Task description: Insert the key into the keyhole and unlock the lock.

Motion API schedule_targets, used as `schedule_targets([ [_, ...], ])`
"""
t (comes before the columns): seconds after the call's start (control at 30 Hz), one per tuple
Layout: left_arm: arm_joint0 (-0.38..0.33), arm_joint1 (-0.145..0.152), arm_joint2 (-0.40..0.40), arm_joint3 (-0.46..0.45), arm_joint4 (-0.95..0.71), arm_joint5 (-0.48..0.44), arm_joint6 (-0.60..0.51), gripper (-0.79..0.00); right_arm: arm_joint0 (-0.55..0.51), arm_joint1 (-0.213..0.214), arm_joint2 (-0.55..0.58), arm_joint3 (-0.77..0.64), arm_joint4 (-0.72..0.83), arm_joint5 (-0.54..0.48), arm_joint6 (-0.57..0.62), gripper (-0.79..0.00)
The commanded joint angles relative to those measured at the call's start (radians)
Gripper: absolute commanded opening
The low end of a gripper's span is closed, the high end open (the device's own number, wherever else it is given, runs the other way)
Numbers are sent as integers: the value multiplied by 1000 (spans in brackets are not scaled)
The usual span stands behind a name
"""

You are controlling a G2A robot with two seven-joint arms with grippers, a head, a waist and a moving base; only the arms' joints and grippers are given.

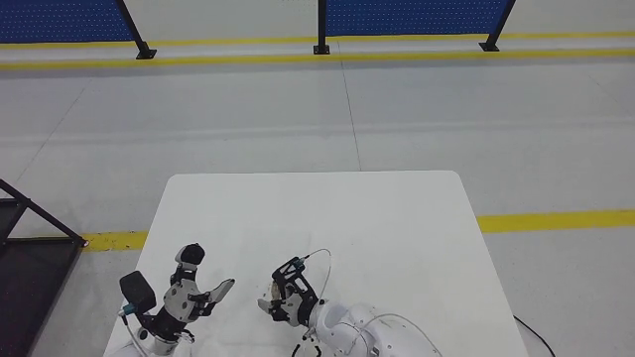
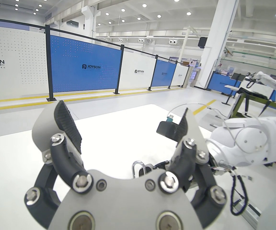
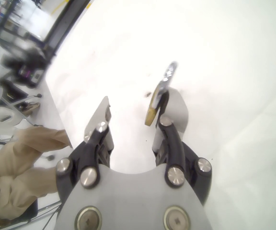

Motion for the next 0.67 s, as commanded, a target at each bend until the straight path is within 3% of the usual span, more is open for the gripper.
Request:
schedule_targets([
  [0.0,0,-1,1,-2,1,0,1,0,-12,8,9,-35,-35,20,11,0],
  [0.27,8,-3,-1,-13,1,3,5,0,-131,66,106,-283,-202,60,46,0],
  [0.47,6,-6,8,-18,-25,9,-2,0,-293,118,235,-517,-270,21,-38,0],
  [0.63,6,-6,8,-18,-25,9,-2,0,-295,119,237,-523,-270,21,-41,0],
])
